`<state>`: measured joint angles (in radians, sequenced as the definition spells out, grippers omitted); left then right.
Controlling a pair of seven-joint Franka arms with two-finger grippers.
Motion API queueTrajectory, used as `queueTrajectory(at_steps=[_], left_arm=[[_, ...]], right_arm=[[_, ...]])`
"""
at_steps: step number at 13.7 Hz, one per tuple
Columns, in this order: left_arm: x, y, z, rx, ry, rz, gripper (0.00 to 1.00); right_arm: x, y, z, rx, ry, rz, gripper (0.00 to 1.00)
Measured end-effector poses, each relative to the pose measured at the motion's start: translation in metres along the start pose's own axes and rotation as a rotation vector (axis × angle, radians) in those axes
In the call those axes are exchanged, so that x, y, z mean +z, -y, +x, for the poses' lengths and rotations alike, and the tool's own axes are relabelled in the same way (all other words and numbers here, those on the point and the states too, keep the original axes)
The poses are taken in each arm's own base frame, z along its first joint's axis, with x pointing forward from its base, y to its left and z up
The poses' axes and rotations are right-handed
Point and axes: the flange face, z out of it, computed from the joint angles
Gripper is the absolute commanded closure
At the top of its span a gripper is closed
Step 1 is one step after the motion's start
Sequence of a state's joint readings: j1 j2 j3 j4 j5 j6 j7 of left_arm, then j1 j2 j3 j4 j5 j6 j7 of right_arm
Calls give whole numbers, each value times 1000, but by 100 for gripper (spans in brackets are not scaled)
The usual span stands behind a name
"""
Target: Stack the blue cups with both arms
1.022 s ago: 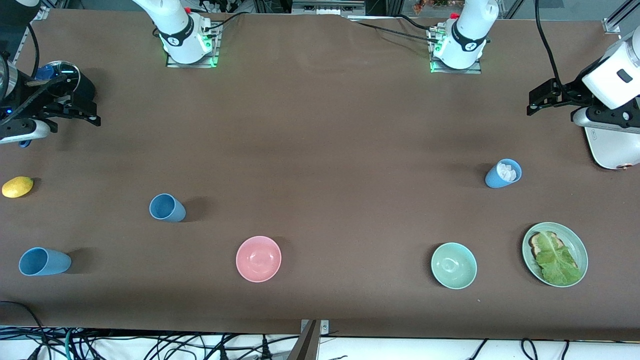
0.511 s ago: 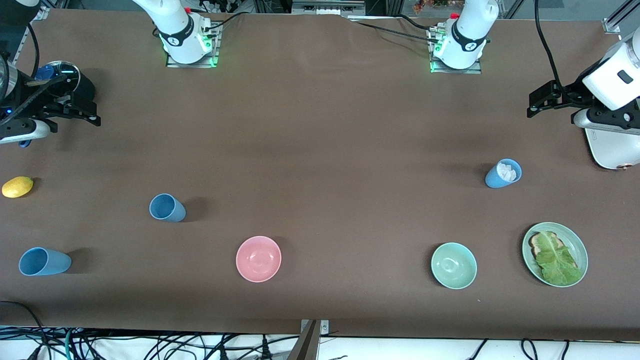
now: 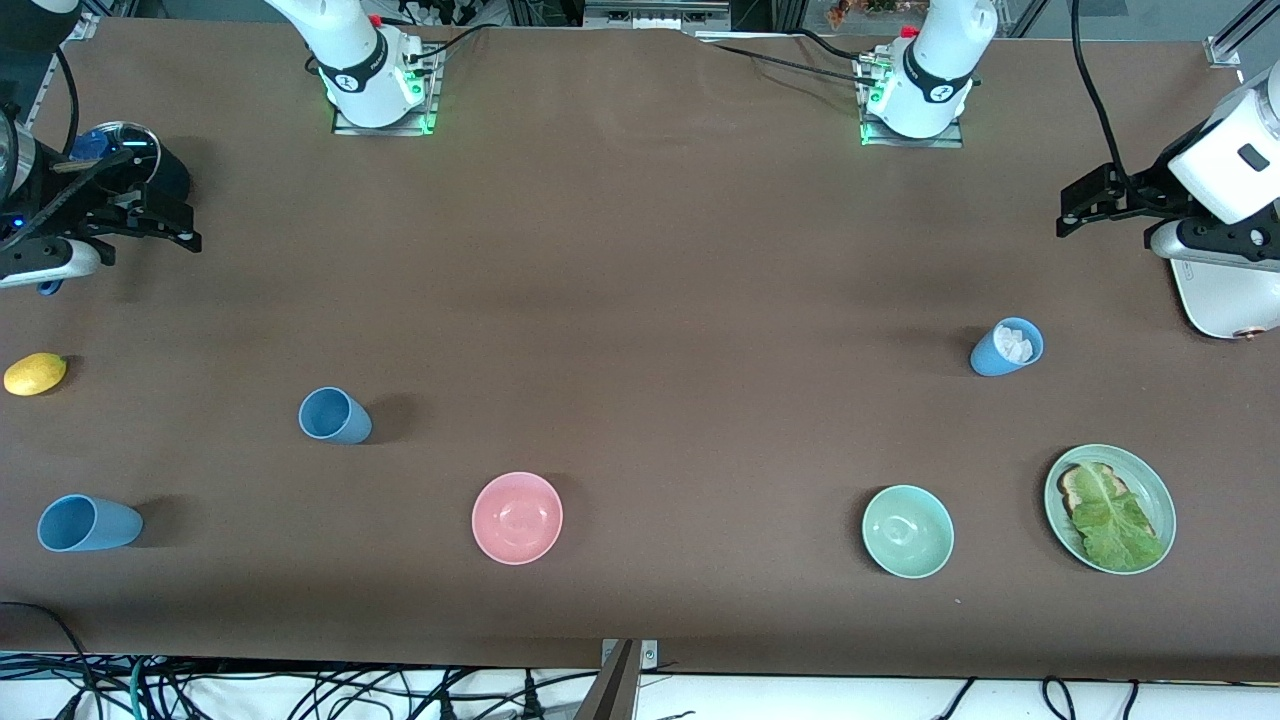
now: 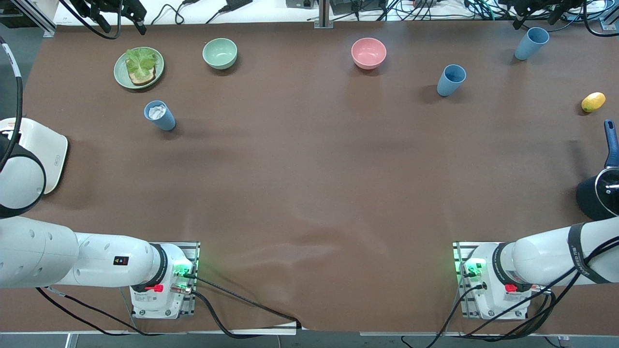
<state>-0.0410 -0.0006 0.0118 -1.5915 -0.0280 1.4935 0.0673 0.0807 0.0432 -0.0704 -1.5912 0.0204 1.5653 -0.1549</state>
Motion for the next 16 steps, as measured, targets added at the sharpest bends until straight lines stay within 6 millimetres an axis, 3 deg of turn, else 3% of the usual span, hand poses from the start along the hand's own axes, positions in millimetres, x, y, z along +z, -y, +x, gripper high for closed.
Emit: queueTrajectory(at_steps=[2,4,6,9,12,16], left_arm=[[-1,25,-2,15,-2,-4,0],[2,64,-7,45,3,-12,0],[14,98,-13,57,21,-24,0],[43,129,-12,112,15,-29,0],[92,144,-6,130,0,-16,0],[143,140,-1,143,-26,1,0]], right_arm=[[0,0,0,0,0,0,0],[0,0,0,0,0,0,0],[0,0,0,0,0,0,0],[0,0,0,0,0,0,0],[0,0,0,0,0,0,0],[0,0,0,0,-1,0,0]])
